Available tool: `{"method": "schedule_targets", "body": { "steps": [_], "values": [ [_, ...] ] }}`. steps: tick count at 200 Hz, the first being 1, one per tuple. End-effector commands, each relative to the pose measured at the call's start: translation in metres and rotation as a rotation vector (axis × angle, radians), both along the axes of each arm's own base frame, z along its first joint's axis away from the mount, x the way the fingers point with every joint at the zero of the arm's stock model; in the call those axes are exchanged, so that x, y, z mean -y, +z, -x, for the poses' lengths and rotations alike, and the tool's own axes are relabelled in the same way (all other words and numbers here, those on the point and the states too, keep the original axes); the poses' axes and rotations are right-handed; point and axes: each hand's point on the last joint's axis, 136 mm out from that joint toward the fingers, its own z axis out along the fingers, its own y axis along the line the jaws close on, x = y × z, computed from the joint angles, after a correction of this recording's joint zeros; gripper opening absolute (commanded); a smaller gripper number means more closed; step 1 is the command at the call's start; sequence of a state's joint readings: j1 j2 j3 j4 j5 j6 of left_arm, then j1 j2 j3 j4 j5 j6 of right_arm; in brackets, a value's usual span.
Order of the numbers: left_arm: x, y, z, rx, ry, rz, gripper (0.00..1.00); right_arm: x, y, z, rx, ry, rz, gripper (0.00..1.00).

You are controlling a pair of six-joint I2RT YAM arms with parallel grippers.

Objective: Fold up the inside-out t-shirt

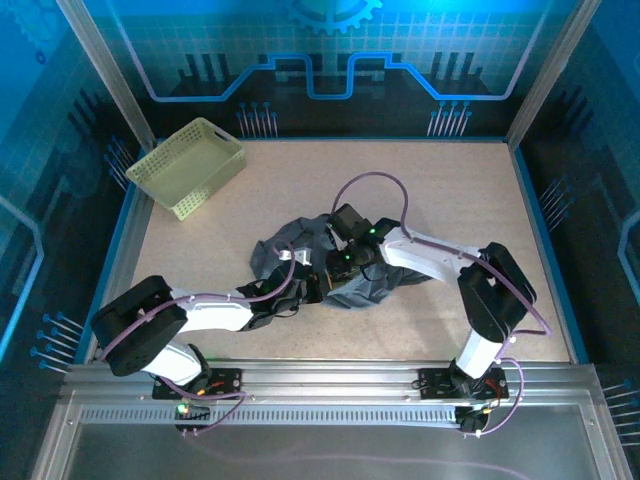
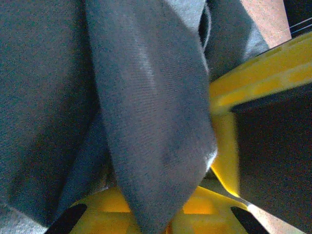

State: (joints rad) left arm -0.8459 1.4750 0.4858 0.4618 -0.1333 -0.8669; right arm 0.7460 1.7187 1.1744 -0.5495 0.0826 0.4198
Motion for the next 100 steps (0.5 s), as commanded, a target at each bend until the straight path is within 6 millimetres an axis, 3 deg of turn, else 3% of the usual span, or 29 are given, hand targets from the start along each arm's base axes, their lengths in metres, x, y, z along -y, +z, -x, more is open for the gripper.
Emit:
{"method": "schedule_targets", "body": {
  "steps": [1,44,63,100],
  "values": [
    [-0.003,-0.001,-0.002,0.003,0.017,0.017,0.16,0.011,-0.004,-0.015,0.055,-0.054,0.098,0.37],
    [-0.002,0.000,-0.002,0.003,0.014,0.020,0.16,0.012,0.001,-0.027,0.099,-0.064,0.133,0.36],
    [-0.003,-0.001,-0.002,0.003,0.016,0.017,0.16,0.015,0.004,-0.032,0.112,-0.078,0.154,0.23],
    [-0.003,-0.002,-0.002,-0.001,0.016,0.012,0.16,0.017,0.035,-0.028,0.160,-0.071,0.103,0.00]
  ]
}}
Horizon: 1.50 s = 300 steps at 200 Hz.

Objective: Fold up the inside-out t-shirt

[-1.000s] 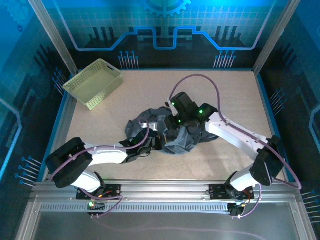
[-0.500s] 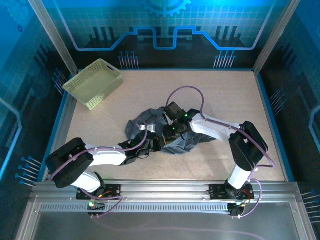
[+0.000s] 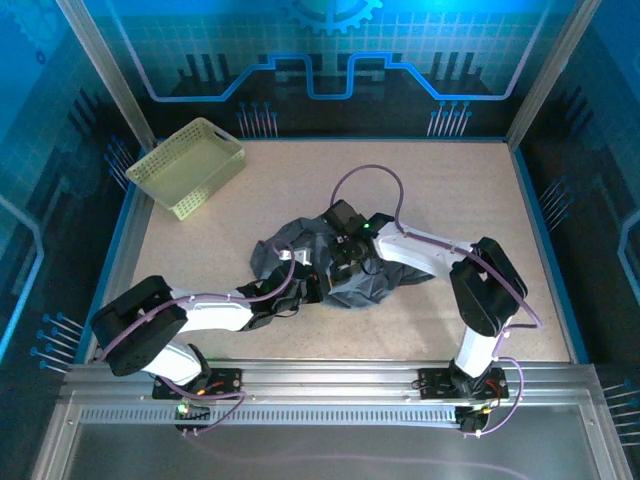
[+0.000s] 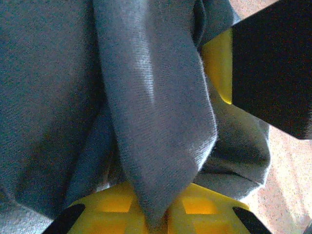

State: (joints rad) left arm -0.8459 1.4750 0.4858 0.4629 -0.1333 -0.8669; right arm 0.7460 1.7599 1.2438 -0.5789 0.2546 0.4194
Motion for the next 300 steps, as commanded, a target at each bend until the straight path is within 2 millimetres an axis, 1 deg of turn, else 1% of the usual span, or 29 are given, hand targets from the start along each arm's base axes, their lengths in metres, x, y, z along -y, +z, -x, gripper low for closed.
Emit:
{"method": "schedule_targets", "body": {
  "steps": [1,19,35,60,80,99,128,144,156,168,178,194,213,227,239,248,257,272,300],
  "values": [
    [-0.003,-0.002,-0.001,-0.001,0.015,0.012,0.16,0.003,0.028,0.001,0.054,-0.003,-0.012,0.00],
    [-0.003,-0.001,-0.002,0.002,0.014,0.011,0.16,0.007,0.037,0.002,0.066,-0.004,-0.015,0.00],
    [-0.002,-0.001,-0.002,0.002,0.012,0.015,0.17,0.000,0.038,0.006,0.051,0.019,-0.052,0.00],
    [-0.002,0.000,-0.003,0.003,0.014,0.018,0.17,-0.016,0.025,0.012,-0.011,0.046,-0.112,0.08],
    [-0.002,0.000,-0.002,0.005,0.015,0.018,0.17,-0.015,0.014,0.008,-0.024,0.027,-0.087,0.11],
    [-0.003,0.000,-0.002,0.004,0.014,0.015,0.17,-0.016,0.011,0.003,-0.020,0.022,-0.089,0.17],
    [-0.004,0.001,-0.001,0.005,0.017,0.016,0.18,-0.019,0.005,-0.005,-0.033,0.012,-0.088,0.19],
    [-0.004,0.001,-0.001,0.006,0.016,0.017,0.18,-0.020,0.001,-0.007,-0.041,0.010,-0.093,0.22],
    [-0.005,0.001,-0.002,0.007,0.020,0.016,0.18,-0.014,-0.002,-0.010,-0.037,-0.011,-0.059,0.22],
    [-0.006,0.001,-0.001,0.008,0.024,0.013,0.18,-0.001,-0.003,-0.014,-0.017,-0.051,0.006,0.18],
    [-0.008,0.002,-0.002,0.008,0.029,0.009,0.18,0.009,0.000,-0.016,-0.001,-0.077,0.033,0.13],
    [-0.010,0.001,-0.001,0.007,0.033,-0.001,0.18,0.024,0.008,-0.015,0.029,-0.102,0.046,0.10],
    [-0.010,-0.001,0.000,0.004,0.031,-0.006,0.19,0.045,0.015,-0.013,0.053,-0.140,0.068,0.09],
    [-0.008,-0.001,-0.001,0.002,0.026,-0.002,0.19,0.060,0.011,-0.012,0.039,-0.173,0.076,0.09],
    [-0.006,0.001,-0.002,0.004,0.022,0.005,0.19,0.068,0.006,-0.012,0.021,-0.186,0.062,0.09],
    [-0.003,0.000,-0.002,0.000,0.014,0.008,0.19,0.071,0.005,-0.011,0.017,-0.187,0.052,0.10],
    [0.000,0.002,-0.002,0.002,0.004,0.015,0.19,0.069,0.010,-0.010,0.027,-0.174,0.034,0.12],
    [0.003,0.003,-0.003,0.000,-0.005,0.017,0.19,0.058,0.020,-0.008,0.038,-0.131,-0.013,0.18],
    [0.007,0.003,-0.003,-0.001,-0.021,0.019,0.20,0.039,0.044,-0.002,0.068,-0.067,-0.055,0.27]
  ]
}}
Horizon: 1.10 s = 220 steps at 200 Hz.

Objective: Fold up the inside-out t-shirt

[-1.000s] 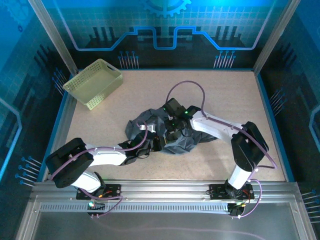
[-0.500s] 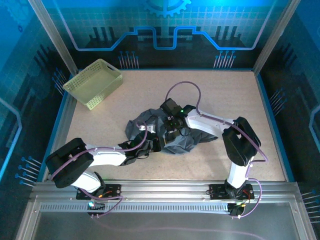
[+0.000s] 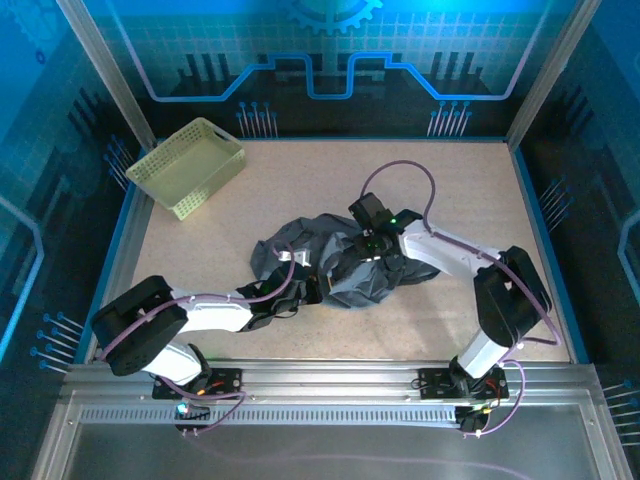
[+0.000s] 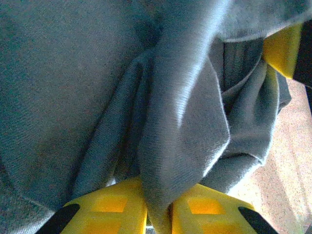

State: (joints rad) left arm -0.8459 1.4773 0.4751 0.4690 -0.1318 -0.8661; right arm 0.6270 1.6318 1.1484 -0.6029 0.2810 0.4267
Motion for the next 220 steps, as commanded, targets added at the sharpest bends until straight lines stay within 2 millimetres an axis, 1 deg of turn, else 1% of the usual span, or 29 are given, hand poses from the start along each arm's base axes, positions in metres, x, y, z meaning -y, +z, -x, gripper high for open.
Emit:
{"method": "schedule_targets", "body": {
  "steps": [1,13,26,53,89,112,152,167,220],
  "values": [
    [0.008,0.006,-0.005,0.003,-0.018,0.024,0.20,-0.022,0.031,0.005,0.052,0.070,-0.061,0.27],
    [0.009,0.006,-0.005,0.001,-0.022,0.025,0.21,-0.028,0.039,0.007,0.064,0.089,-0.065,0.29],
    [0.010,0.006,-0.005,0.002,-0.023,0.027,0.21,-0.032,0.041,0.007,0.069,0.096,-0.060,0.30],
    [0.010,0.006,-0.005,0.002,-0.022,0.030,0.21,-0.033,0.030,0.004,0.044,0.089,-0.032,0.30],
    [0.009,0.006,-0.005,0.005,-0.022,0.029,0.22,-0.043,0.025,0.002,0.028,0.095,-0.027,0.31],
    [0.009,0.006,-0.005,0.004,-0.021,0.030,0.22,-0.040,0.019,-0.001,0.011,0.060,-0.005,0.31],
    [0.008,0.006,-0.004,0.006,-0.017,0.029,0.23,-0.036,0.013,-0.001,-0.015,0.028,0.013,0.31],
    [0.007,0.005,-0.004,0.004,-0.015,0.028,0.23,-0.035,0.010,0.000,-0.025,0.022,0.019,0.32],
    [0.007,0.006,-0.005,0.007,-0.015,0.029,0.23,-0.038,-0.001,0.002,-0.052,0.018,0.010,0.32]
  ]
}}
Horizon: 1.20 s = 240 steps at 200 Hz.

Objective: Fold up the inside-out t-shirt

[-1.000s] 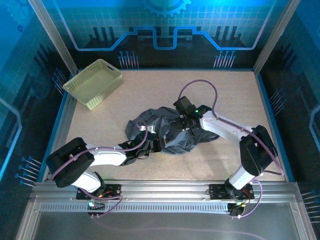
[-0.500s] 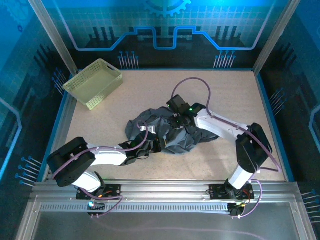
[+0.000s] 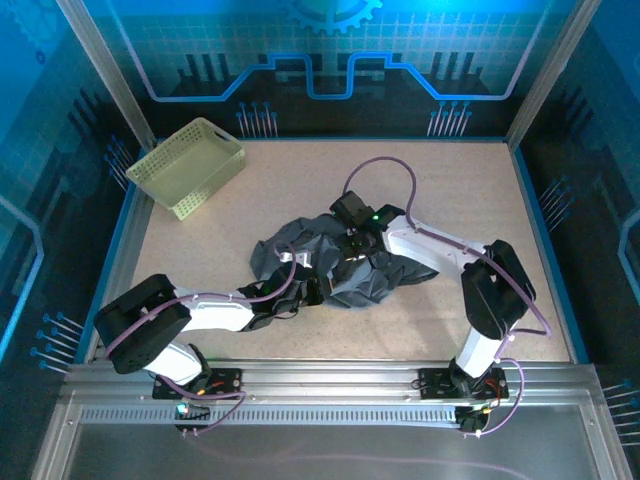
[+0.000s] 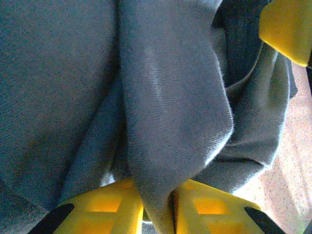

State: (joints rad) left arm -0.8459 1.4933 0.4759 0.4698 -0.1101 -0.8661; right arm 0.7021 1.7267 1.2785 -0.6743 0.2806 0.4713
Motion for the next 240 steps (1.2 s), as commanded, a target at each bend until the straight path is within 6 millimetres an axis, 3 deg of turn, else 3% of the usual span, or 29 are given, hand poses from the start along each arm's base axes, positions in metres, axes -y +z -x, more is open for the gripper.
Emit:
{"method": "schedule_targets", "body": {
  "steps": [1,106,160,182,240],
  "values": [
    [0.005,0.011,-0.008,0.025,0.003,0.031,0.23,-0.002,-0.003,0.000,-0.020,-0.017,0.006,0.32],
    [0.006,0.012,-0.008,0.026,0.002,0.036,0.24,0.000,-0.018,-0.005,-0.038,-0.042,0.084,0.31],
    [0.005,0.012,-0.007,0.027,0.004,0.035,0.24,0.000,-0.013,-0.005,-0.015,-0.028,0.114,0.12],
    [0.006,0.012,-0.007,0.027,-0.001,0.035,0.24,-0.006,-0.001,-0.004,0.010,-0.012,0.092,0.00],
    [0.008,0.015,-0.008,0.032,-0.009,0.035,0.25,-0.023,0.065,0.012,0.089,0.050,-0.062,0.00]
  ]
}}
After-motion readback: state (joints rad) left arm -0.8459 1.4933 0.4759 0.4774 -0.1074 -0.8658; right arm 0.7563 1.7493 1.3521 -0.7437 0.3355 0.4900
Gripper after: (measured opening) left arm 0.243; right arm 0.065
